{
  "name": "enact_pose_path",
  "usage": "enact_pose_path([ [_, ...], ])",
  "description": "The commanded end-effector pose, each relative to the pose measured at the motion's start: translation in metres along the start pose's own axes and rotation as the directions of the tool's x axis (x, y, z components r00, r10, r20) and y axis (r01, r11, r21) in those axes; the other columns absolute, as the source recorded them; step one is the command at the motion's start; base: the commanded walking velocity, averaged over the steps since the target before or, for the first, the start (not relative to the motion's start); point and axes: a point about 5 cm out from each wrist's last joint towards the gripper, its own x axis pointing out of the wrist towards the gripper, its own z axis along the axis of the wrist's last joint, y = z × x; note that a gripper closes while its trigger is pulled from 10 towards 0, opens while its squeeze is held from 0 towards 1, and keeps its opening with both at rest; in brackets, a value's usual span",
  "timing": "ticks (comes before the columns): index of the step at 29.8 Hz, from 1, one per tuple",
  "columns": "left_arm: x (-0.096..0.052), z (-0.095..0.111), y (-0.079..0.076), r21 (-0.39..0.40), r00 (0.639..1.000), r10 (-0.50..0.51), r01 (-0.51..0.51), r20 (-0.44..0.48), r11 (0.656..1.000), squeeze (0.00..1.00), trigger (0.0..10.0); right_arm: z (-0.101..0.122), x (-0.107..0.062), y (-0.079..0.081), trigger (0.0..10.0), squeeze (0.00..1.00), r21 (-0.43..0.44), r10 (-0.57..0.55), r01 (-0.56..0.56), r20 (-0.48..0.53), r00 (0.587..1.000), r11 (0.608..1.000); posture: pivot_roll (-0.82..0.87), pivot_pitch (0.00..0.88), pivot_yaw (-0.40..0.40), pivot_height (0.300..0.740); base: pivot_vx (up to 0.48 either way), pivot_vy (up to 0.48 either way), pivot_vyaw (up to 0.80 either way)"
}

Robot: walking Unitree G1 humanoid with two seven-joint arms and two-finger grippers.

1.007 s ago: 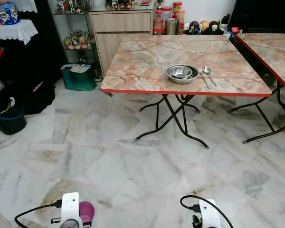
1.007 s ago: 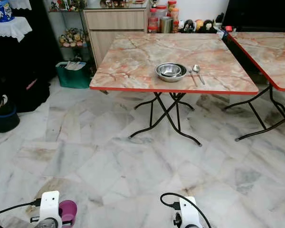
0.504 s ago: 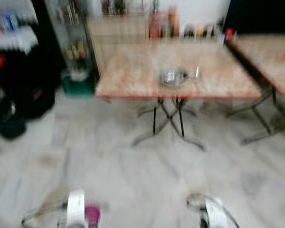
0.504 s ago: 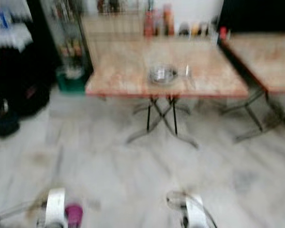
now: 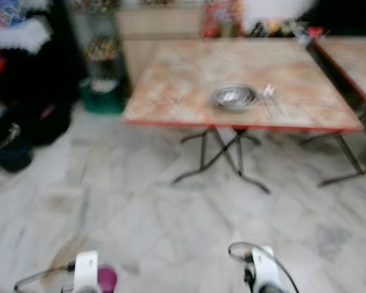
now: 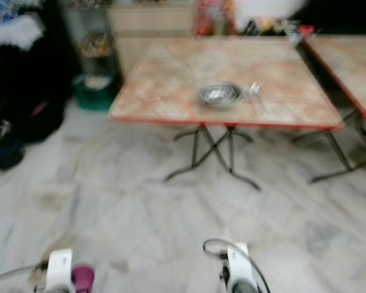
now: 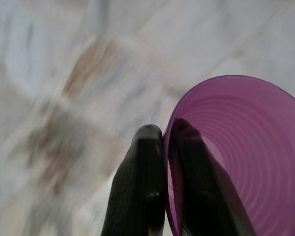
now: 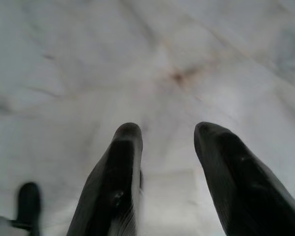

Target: Setting the table

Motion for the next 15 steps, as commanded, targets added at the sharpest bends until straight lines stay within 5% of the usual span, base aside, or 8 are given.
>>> enact_pose_path([
  [1, -0.0018, -0.0068, -0.0041, 0.016, 1.000, -0.013, 0.013, -0.018, 1.000, 0.00, 10.0, 0.0011, 0.0006, -0.0014, 10.0, 0.00, 0.009, -0.013, 0.013, -0.012, 1.000, 1.000, -0.02, 0.000, 0.032, 0.740, 0.330, 0.000, 0.00],
  [6, -0.0020, -0.0072, -0.0050, 0.021, 1.000, -0.014, 0.015, -0.019, 1.000, 0.00, 10.0, 0.0012, 0.0008, -0.0015, 10.0, 0.00, 0.004, -0.008, 0.008, -0.017, 1.000, 1.000, -0.02, 0.000, 0.029, 0.740, 0.329, 0.000, -0.70],
  [15, -0.0020, -0.0076, -0.0056, 0.026, 1.000, -0.013, 0.013, -0.022, 1.000, 0.00, 10.0, 0.0042, 0.0010, -0.0018, 10.0, 0.00, 0.012, -0.010, 0.010, 0.004, 1.000, 1.000, -0.02, 0.000, 0.032, 0.740, 0.328, 0.000, 0.00],
])
